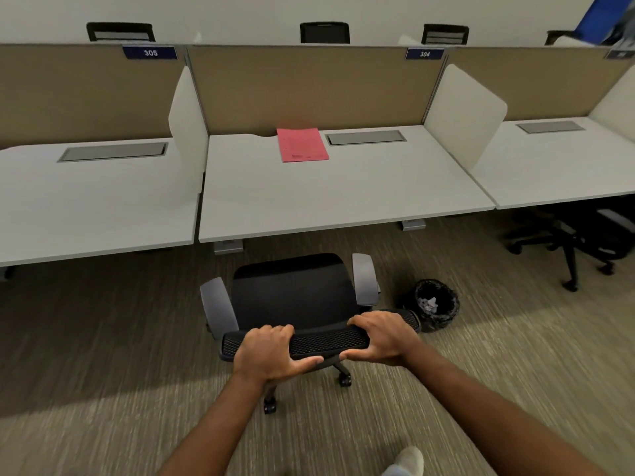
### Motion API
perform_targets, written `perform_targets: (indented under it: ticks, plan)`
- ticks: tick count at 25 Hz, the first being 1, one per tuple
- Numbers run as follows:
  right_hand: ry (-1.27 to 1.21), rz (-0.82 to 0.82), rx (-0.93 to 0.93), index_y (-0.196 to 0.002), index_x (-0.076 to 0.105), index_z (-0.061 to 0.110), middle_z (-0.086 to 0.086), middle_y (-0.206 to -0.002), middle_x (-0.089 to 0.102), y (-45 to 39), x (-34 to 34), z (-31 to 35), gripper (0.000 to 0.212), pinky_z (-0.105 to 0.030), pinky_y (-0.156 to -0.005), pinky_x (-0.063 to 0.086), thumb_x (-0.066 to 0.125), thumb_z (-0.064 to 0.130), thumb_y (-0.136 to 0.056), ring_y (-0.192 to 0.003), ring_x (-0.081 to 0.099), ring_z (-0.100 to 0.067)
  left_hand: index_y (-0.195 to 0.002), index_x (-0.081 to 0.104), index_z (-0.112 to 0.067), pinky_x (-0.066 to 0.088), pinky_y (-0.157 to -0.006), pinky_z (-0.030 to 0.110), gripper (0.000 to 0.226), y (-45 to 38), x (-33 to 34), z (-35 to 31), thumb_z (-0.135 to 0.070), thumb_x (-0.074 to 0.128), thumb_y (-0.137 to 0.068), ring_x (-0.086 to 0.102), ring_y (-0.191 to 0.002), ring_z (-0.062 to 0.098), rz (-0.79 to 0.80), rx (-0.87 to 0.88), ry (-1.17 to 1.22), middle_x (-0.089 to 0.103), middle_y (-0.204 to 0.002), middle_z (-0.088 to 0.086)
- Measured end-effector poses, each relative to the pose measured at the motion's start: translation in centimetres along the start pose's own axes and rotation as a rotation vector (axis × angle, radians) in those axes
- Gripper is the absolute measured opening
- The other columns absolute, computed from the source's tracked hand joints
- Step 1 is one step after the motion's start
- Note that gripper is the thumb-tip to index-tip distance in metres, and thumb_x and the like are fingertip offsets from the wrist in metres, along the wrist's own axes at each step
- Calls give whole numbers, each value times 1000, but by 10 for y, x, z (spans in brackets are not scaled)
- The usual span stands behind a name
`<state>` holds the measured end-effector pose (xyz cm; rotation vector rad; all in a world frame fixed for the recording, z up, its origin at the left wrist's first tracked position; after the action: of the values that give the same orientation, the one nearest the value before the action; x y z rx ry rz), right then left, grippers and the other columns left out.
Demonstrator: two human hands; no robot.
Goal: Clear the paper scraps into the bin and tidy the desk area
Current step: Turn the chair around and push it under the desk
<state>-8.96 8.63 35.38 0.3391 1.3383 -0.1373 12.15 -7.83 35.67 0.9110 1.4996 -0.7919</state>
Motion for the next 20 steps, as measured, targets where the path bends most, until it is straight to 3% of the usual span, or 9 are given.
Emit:
perform_targets:
  ticks: [11, 20]
  plan:
    - [-7, -38, 14, -121, 61, 31, 9, -105, 68, -70, -16, -58, 92, -31, -75, 48, 28, 103, -73, -91, 62, -12, -91, 63, -27, 44, -63, 37, 92, -99, 5, 11, -104, 19, -67, 62, -72, 19, -23, 38, -55, 68, -82, -6]
    - [14, -51, -43, -124, 63, 28, 5, -108, 71, -130, -38, -140, 101, -36, -78, 50, 25, 105, -70, -96, 65, -17, -93, 59, -28, 51, -66, 37, 89, -190, 10, -12, -103, 19, -69, 59, -72, 16, -33, -17, -63, 64, -84, -8]
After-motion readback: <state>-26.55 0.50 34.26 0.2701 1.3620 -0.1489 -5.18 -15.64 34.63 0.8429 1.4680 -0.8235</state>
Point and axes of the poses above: each hand's wrist, its own y-axis away from the middle knuckle, its own x-axis out of the palm, z = x × y, the point moved 2 cm from there along -y, towards the middle knuckle
